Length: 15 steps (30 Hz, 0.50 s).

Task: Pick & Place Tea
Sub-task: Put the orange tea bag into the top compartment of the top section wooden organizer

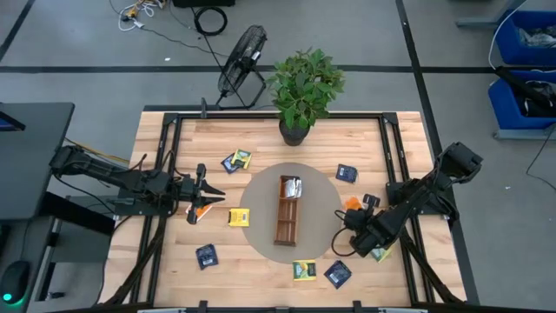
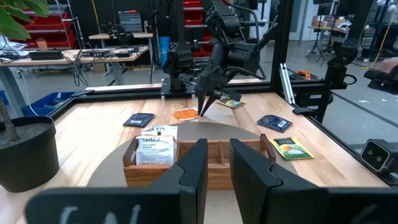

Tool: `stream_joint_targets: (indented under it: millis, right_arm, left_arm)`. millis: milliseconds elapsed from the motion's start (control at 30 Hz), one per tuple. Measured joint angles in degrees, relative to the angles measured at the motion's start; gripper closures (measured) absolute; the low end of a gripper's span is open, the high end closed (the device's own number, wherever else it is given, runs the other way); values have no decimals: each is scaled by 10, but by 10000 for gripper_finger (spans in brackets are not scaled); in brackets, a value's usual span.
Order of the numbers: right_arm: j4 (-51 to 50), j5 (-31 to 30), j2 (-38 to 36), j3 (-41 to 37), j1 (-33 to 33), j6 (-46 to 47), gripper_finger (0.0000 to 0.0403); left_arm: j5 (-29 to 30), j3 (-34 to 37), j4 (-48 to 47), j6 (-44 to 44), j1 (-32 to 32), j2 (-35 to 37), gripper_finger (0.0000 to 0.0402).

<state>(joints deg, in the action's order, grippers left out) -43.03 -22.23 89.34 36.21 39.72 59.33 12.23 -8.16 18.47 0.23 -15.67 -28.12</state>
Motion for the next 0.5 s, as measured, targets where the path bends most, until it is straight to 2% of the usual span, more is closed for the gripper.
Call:
stream_joint_targets:
  millis: [67,233,500]
  right_arm:
    - [-1,8,-1,2,-3,0,394]
    - [-7,6,0,9,-3,18,398]
    - [-64,-45,1,99,-14,-9,401]
  left_arm:
    - [0,0,0,0,0,0,333]
    - [0,0,0,0,0,0,333]
    - [0,0,0,1,0,0,333]
